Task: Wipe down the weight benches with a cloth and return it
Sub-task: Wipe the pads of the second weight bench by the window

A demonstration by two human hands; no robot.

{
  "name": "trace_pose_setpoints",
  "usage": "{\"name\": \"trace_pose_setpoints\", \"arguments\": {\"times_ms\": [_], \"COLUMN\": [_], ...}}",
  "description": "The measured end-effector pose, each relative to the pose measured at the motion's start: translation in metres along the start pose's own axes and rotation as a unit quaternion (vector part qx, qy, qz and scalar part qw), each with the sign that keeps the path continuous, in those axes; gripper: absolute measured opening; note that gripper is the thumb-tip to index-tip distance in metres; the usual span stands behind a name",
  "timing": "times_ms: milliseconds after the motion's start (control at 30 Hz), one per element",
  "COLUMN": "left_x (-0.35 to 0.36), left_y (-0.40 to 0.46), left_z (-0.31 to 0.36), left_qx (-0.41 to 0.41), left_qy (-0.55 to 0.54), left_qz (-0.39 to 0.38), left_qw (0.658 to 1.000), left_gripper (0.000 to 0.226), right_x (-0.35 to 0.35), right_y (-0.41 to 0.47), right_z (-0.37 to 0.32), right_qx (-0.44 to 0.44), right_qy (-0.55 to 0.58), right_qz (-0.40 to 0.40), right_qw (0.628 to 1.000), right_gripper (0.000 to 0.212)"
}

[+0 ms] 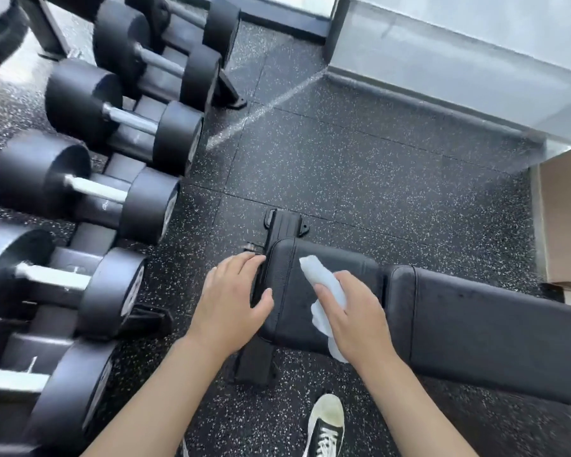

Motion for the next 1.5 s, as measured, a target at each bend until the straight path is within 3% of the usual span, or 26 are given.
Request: {"name": "trace_pose_setpoints", "arguments": {"times_ms": [133, 267, 500, 600, 767, 933, 1067, 1167, 1300, 1400, 1500], "left_x": [0.058, 0.104, 0.142, 0.149, 0.155, 0.156, 0.152, 0.150, 0.150, 0.148, 0.145], "left_y": [-0.004, -0.017, -0.029, -0.030, -0.035, -0.051, -0.050, -0.043, -0.046, -0.050, -0.055], "left_z": [-0.054, -0.094, -0.127, -0.138, -0.149, -0.154, -0.155, -0.155, -0.158, -0.164, -0.167], "left_qx": [-0.036, -0.058, -0.049, -0.045, -0.049, -0.072, -0.064, -0.055, -0.094, -0.124, -0.141], "left_qy": [-0.031, -0.064, -0.117, -0.138, -0.178, -0.216, -0.204, -0.195, -0.210, -0.226, -0.224], "left_qz": [-0.028, -0.043, -0.031, -0.021, 0.013, 0.029, 0.031, 0.025, 0.023, 0.023, 0.018], "left_qw": [0.998, 0.995, 0.991, 0.989, 0.983, 0.973, 0.976, 0.979, 0.973, 0.966, 0.964], "left_gripper": [0.063, 0.071, 0.087, 0.089, 0.082, 0.056, 0.058, 0.059, 0.074, 0.097, 0.110], "right_x": [0.063, 0.106, 0.131, 0.146, 0.180, 0.198, 0.186, 0.169, 0.160, 0.176, 0.198], "right_y": [0.023, 0.048, 0.129, 0.151, 0.089, 0.009, 0.038, 0.103, 0.156, 0.111, 0.033], "right_z": [0.000, -0.002, -0.021, -0.021, -0.009, 0.013, 0.007, -0.005, -0.020, -0.017, -0.003], "right_qx": [-0.015, -0.028, -0.135, -0.143, -0.191, -0.265, -0.326, -0.263, -0.154, -0.205, -0.284], "right_qy": [-0.027, -0.016, -0.103, -0.160, -0.163, -0.139, -0.196, -0.206, -0.197, -0.177, -0.176], "right_qz": [-0.016, -0.017, 0.106, 0.113, 0.164, 0.134, 0.146, 0.200, 0.220, 0.224, 0.174], "right_qw": [0.999, 0.999, 0.980, 0.970, 0.954, 0.945, 0.913, 0.921, 0.943, 0.936, 0.926], "right_gripper": [0.040, 0.029, 0.028, 0.030, 0.022, 0.021, 0.026, 0.024, 0.022, 0.018, 0.017]}}
Point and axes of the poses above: each hand's wrist, its own y-axis towards the middle knuckle, its own x-axis out of the palm, z = x × y, the point moved 3 cm from there along y, towards the middle knuckle, and after that the axes turned 15 degrees about -y, right-handed, at the moved point
